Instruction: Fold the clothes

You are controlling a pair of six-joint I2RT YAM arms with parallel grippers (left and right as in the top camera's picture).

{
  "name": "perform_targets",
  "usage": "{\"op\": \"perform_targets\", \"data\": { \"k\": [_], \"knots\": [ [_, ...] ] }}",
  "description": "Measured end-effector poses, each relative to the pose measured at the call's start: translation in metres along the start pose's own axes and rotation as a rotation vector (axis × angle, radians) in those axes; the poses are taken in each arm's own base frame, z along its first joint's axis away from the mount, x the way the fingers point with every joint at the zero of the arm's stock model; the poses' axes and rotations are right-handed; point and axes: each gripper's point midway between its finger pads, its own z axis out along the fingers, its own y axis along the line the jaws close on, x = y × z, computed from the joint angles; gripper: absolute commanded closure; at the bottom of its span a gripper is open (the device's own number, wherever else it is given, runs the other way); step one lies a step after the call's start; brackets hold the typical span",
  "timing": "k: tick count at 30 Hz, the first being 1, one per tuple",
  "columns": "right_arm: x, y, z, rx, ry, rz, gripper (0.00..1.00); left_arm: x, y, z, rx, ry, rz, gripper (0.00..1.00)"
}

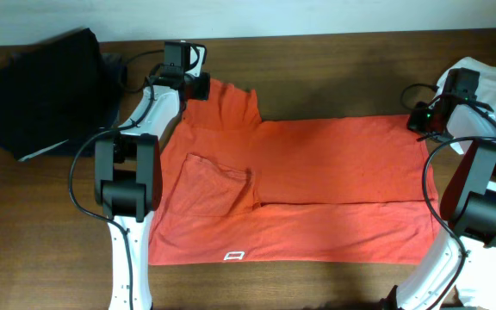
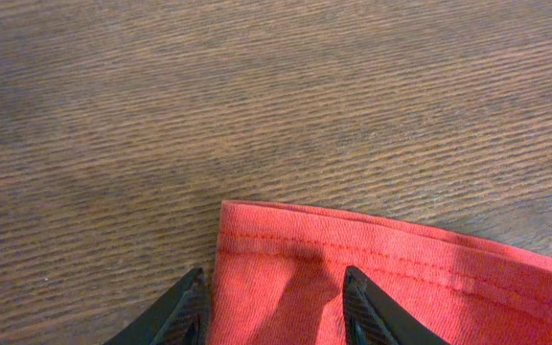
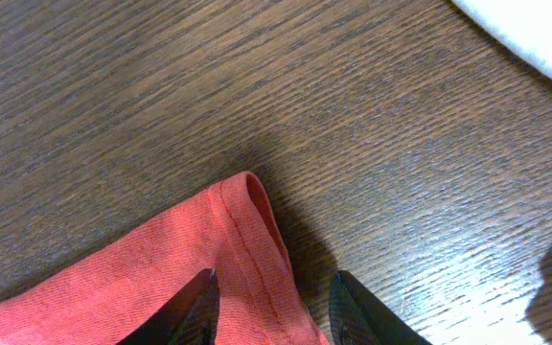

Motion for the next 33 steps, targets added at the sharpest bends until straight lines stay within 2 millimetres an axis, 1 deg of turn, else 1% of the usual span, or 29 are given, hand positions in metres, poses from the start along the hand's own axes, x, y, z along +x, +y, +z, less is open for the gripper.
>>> {"op": "perform_targets", "data": {
  "k": [2, 4, 5, 6, 7, 8, 9, 10, 11, 12, 13, 14, 16, 17, 19, 21, 22, 23, 24, 25, 27, 28, 29, 33],
  "knots": [
    [0.0, 0.0, 0.0, 0.0, 0.0, 0.0, 0.59, 0.006, 0.003, 0.0, -0.015, 0.025, -0.001, 0.54],
    [0.0, 0.0, 0.0, 0.0, 0.0, 0.0, 0.58, 0.008, 0.008, -0.001, -0.045, 0.037, -0.002, 0.55],
    [0.0, 0.0, 0.0, 0.0, 0.0, 0.0, 0.59, 0.009, 0.01, -0.001, -0.056, 0.039, -0.002, 0.62],
    [0.0, -0.001, 0.0, 0.005, -0.001, 0.0, 0.59, 0.009, 0.01, -0.001, -0.061, 0.039, -0.002, 0.77],
    [0.0, -0.002, 0.0, 0.014, -0.002, 0.0, 0.55, 0.009, 0.01, 0.0, -0.059, 0.04, -0.005, 0.84],
    [-0.001, -0.005, 0.0, 0.027, -0.003, -0.001, 0.52, 0.008, 0.01, 0.002, -0.058, 0.039, -0.007, 0.85],
    [-0.001, -0.005, 0.0, 0.032, -0.003, -0.008, 0.53, 0.008, 0.009, 0.002, -0.056, 0.038, -0.009, 0.87],
    [-0.001, -0.008, 0.0, 0.048, -0.005, -0.017, 0.7, 0.007, 0.008, 0.003, -0.049, 0.037, -0.008, 0.87],
    [-0.001, -0.009, 0.0, 0.054, -0.005, -0.028, 0.85, 0.007, 0.007, 0.003, -0.039, 0.036, -0.008, 0.87],
    [-0.001, -0.01, 0.0, 0.057, -0.005, -0.026, 0.96, 0.007, 0.006, 0.003, -0.034, 0.036, -0.008, 0.87],
    [-0.001, -0.01, 0.0, 0.06, -0.007, -0.028, 0.95, 0.007, 0.006, 0.003, -0.031, 0.035, -0.009, 0.88],
    [-0.002, -0.01, 0.0, 0.059, -0.011, -0.027, 0.7, 0.007, 0.005, 0.003, -0.029, 0.036, -0.01, 0.88],
    [-0.007, -0.01, 0.0, 0.059, -0.029, -0.025, 0.46, 0.007, 0.005, 0.003, -0.029, 0.036, -0.01, 0.88],
    [-0.013, -0.005, 0.0, 0.033, -0.055, -0.037, 0.43, 0.007, 0.005, 0.003, -0.029, 0.037, -0.01, 0.87],
    [-0.017, 0.005, 0.0, -0.022, -0.071, -0.082, 0.43, 0.008, 0.005, 0.002, -0.028, 0.043, -0.01, 0.87],
    [-0.017, 0.008, 0.0, -0.038, -0.073, -0.137, 0.45, 0.008, 0.005, 0.002, -0.028, 0.045, -0.01, 0.87],
    [-0.016, 0.009, 0.0, -0.04, -0.07, -0.154, 0.49, 0.008, 0.005, 0.002, -0.028, 0.045, -0.01, 0.87],
    [-0.015, 0.009, 0.001, -0.04, -0.067, -0.167, 0.5, 0.008, 0.005, 0.002, -0.028, 0.045, -0.01, 0.87],
    [-0.012, 0.007, 0.007, -0.034, -0.054, -0.188, 0.7, 0.009, 0.005, 0.002, -0.028, 0.048, -0.01, 0.87],
    [-0.012, 0.006, 0.008, -0.029, -0.054, -0.206, 0.96, 0.009, 0.005, 0.002, -0.028, 0.051, -0.011, 0.87],
    [-0.013, 0.006, 0.009, -0.031, -0.058, -0.206, 0.96, 0.009, 0.005, 0.002, -0.028, 0.051, -0.011, 0.89],
    [-0.013, 0.007, 0.009, -0.033, -0.059, -0.213, 0.96, 0.009, 0.005, 0.002, -0.028, 0.051, -0.011, 0.96],
    [-0.013, 0.007, 0.009, -0.034, -0.059, -0.214, 0.96, 0.009, 0.005, 0.002, -0.028, 0.051, -0.011, 0.99],
    [-0.014, 0.009, 0.009, -0.045, -0.06, -0.214, 0.96, 0.009, 0.004, 0.0, -0.024, 0.061, -0.011, 0.99]
  ]
}}
